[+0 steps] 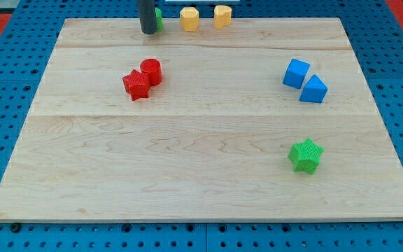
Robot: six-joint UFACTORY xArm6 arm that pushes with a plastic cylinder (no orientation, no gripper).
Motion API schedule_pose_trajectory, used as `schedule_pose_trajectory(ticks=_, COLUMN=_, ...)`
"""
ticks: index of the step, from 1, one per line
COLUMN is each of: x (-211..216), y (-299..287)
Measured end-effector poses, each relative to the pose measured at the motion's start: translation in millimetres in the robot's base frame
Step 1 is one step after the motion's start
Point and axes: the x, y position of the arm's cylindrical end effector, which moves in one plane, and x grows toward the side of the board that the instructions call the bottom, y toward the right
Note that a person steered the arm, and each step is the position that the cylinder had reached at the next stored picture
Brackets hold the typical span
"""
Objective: Place the green star parallel to red circle
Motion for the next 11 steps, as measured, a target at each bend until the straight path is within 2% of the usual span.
schedule_pose_trajectory(ticks=1, x=18.4, y=15.2)
schedule_pose_trajectory(ticks=2, x=58.1, y=75.5)
schedule_pose_trajectory(ticks=4, x=219.7, y=216.9)
schedule_pose_trajectory(ticks=5, x=272.4, y=269.4)
schedule_pose_trajectory(ticks=6, x=308.6, y=296.3)
schedule_pose_trajectory(ticks=7, x=340.9, y=265.5)
schedule_pose_trajectory(ticks=8, x=319.4, y=210.6)
schedule_pose_trajectory(ticks=9, x=293.6, y=216.6)
schedule_pose_trajectory(ticks=10, x=254.0, y=195.0)
schedule_pose_trajectory(ticks=11, x=222.0, y=142.5)
